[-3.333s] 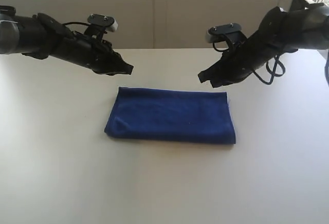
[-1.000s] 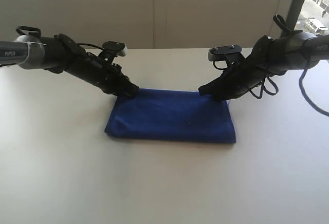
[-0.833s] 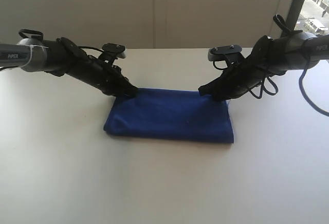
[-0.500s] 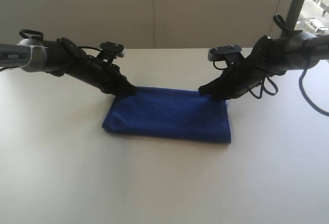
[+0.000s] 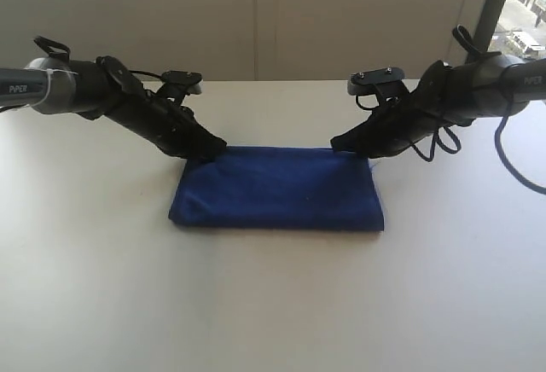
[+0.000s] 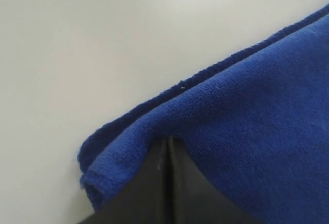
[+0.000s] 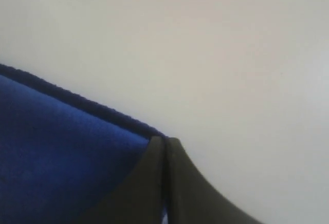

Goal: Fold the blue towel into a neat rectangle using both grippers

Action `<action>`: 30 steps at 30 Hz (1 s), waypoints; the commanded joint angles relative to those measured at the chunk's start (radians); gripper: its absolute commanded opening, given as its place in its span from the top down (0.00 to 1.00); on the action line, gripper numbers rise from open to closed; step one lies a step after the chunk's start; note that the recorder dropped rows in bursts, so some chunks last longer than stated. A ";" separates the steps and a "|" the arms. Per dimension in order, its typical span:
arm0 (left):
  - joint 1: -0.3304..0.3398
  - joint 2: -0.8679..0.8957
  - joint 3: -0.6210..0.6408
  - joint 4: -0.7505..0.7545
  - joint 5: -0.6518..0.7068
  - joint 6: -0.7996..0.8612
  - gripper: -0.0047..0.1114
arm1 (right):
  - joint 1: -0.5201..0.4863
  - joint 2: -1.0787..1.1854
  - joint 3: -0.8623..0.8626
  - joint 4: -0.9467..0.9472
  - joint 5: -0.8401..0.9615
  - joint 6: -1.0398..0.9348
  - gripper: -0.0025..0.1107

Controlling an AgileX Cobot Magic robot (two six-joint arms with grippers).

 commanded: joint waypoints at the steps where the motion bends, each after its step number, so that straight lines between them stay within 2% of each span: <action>1: 0.003 -0.040 0.011 0.047 0.041 -0.013 0.96 | -0.007 -0.055 -0.003 -0.007 -0.035 -0.006 0.98; 8: 0.003 -0.156 0.011 0.063 0.001 -0.005 0.96 | -0.007 -0.186 -0.003 -0.011 -0.086 -0.006 0.98; 13: 0.014 -0.259 0.011 0.136 0.033 -0.007 0.96 | -0.024 -0.304 -0.001 -0.025 -0.004 -0.006 0.98; 18: 0.095 -0.430 0.011 0.158 0.217 -0.009 0.96 | -0.066 -0.438 0.022 -0.038 0.179 -0.006 0.98; 23: 0.184 -0.610 0.019 0.180 0.395 -0.005 0.96 | -0.102 -0.620 0.176 -0.093 0.169 -0.006 0.98; 27: 0.238 -0.779 0.101 0.184 0.384 -0.005 0.96 | -0.111 -0.788 0.334 -0.103 0.113 -0.006 0.98; 30: 0.270 -0.903 0.212 0.184 0.321 -0.005 0.96 | -0.111 -0.921 0.440 -0.103 0.080 -0.006 0.98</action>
